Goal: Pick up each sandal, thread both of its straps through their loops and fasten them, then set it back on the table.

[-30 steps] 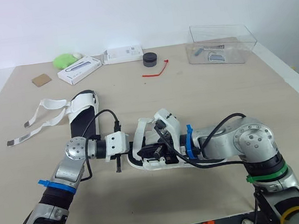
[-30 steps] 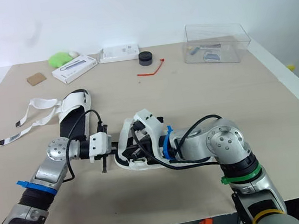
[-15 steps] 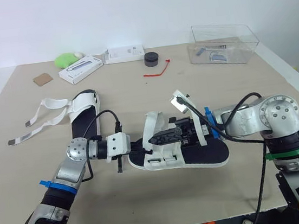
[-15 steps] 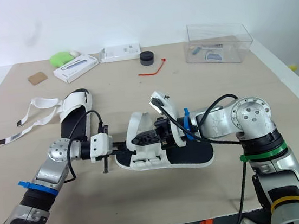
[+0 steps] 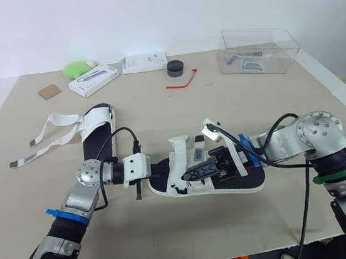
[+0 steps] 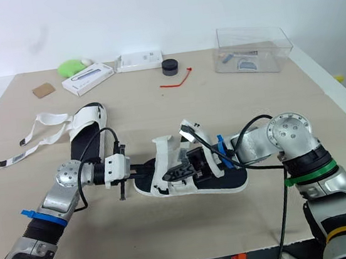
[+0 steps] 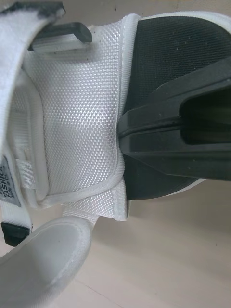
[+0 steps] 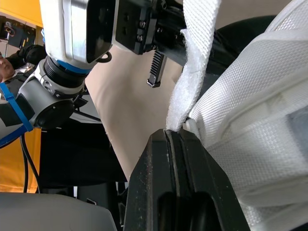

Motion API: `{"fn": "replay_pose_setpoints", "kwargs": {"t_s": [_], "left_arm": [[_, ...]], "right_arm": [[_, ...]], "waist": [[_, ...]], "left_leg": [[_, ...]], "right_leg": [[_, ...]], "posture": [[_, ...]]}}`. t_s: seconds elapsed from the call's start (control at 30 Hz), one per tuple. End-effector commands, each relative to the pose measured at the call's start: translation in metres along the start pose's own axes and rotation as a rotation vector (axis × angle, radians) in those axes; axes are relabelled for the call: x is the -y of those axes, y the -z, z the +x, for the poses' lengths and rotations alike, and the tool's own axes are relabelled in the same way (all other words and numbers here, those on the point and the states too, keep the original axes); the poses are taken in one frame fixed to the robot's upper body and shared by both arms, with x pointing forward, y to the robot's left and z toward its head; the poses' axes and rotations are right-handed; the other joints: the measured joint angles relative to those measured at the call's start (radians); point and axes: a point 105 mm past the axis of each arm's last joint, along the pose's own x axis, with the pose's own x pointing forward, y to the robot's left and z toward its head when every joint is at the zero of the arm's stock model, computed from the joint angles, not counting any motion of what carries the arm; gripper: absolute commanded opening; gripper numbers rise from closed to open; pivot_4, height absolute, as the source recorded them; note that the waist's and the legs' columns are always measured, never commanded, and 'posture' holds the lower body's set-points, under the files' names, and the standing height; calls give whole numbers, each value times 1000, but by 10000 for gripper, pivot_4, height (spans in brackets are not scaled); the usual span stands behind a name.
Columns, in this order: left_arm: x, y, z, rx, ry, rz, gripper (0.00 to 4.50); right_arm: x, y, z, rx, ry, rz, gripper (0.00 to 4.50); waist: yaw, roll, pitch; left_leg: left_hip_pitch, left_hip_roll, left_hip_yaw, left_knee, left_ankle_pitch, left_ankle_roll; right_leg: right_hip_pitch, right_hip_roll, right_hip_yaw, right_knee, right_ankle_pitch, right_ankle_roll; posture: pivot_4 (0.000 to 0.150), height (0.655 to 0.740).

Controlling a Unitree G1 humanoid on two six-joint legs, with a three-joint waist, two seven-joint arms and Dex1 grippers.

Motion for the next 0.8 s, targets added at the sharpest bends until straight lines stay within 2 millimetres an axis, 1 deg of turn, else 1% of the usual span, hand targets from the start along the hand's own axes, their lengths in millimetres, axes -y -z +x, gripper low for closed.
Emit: {"fn": "replay_pose_setpoints", "kwargs": {"t_s": [0.03,0.13,0.23,0.43,0.67,0.8], "left_arm": [[5,1,-1,-11,16,5,0],[4,1,-2,-15,13,5,0],[3,2,-2,-17,13,7,0],[2,0,-1,-13,10,11,0],[3,1,-2,-16,12,9,0],[4,0,-1,-13,14,9,0]], "right_arm": [[-3,-13,-5,30,2,-36,608],[-10,-26,-9,54,-16,-67,608],[-14,-30,-9,48,-28,-85,608],[-8,-23,-4,11,-18,-77,608],[-2,-7,0,-50,-19,-58,608],[4,-6,3,-56,16,-66,608]], "waist": [[0,0,0],[0,0,0],[0,0,0],[0,0,0],[0,0,0],[0,0,0]], "left_leg": [[0,0,0,0,0,0],[0,0,0,0,0,0],[0,0,0,0,0,0],[0,0,0,0,0,0],[0,0,0,0,0,0],[0,0,0,0,0,0]], "right_leg": [[0,0,0,0,0,0],[0,0,0,0,0,0],[0,0,0,0,0,0],[0,0,-1,0,0,0],[0,0,-1,0,0,0],[0,0,-1,0,0,0]], "posture": [[1500,7400],[1500,7400],[1500,7400],[1500,7400],[1500,7400],[1500,7400]]}}
